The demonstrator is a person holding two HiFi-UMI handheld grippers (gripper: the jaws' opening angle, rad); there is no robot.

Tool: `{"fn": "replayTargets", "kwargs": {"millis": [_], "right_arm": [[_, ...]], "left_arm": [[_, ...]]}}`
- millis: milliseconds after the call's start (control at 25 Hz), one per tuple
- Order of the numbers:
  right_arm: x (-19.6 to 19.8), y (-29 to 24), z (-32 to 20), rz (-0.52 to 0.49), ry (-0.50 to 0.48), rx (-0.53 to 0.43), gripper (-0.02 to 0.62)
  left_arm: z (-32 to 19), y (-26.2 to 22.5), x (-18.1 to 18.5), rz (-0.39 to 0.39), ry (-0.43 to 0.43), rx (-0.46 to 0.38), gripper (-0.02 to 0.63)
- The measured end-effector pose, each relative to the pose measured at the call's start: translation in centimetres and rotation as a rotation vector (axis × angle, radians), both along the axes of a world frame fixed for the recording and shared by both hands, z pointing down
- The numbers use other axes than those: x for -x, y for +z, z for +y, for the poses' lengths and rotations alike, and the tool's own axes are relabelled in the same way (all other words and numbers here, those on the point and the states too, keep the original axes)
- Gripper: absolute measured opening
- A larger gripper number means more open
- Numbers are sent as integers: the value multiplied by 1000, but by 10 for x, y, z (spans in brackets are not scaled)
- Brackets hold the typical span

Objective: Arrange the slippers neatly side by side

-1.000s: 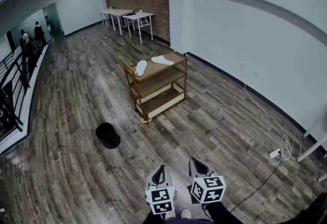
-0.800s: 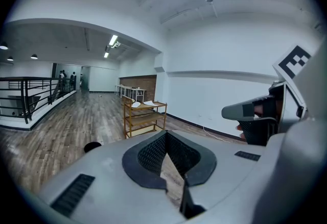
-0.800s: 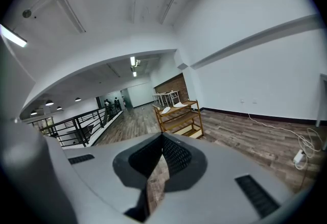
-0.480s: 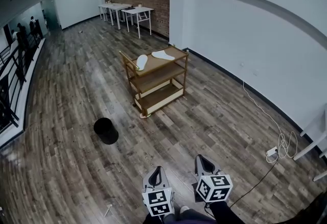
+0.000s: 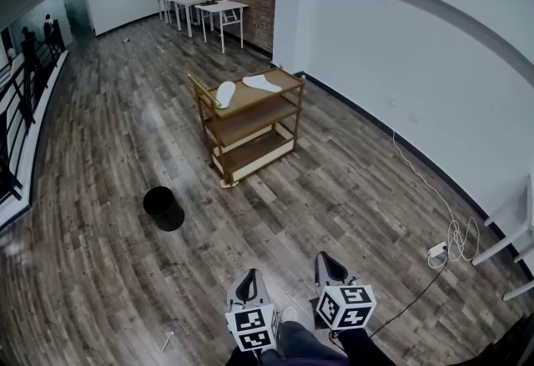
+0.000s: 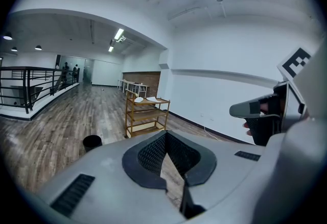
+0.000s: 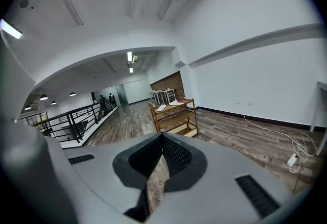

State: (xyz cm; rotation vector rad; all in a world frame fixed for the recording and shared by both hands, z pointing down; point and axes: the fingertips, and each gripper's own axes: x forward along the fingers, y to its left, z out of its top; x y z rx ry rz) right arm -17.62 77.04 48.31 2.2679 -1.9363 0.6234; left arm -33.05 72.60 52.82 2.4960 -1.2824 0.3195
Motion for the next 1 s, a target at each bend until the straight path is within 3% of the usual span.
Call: {"fn": "replayTargets", "kwargs": {"millis": [440, 760, 1000], "right_arm": [[-49, -5, -76, 8, -46, -6, -2], [-99, -7, -105, 7, -46, -7, -2], [-118, 2, -118, -5, -36, 2, -2]], "left_arm": [[-74, -13, -56, -8, -17, -22, 0], [-103, -16, -105, -16, -18, -21, 0], [-115, -8, -122, -23, -19, -8, 0]]}}
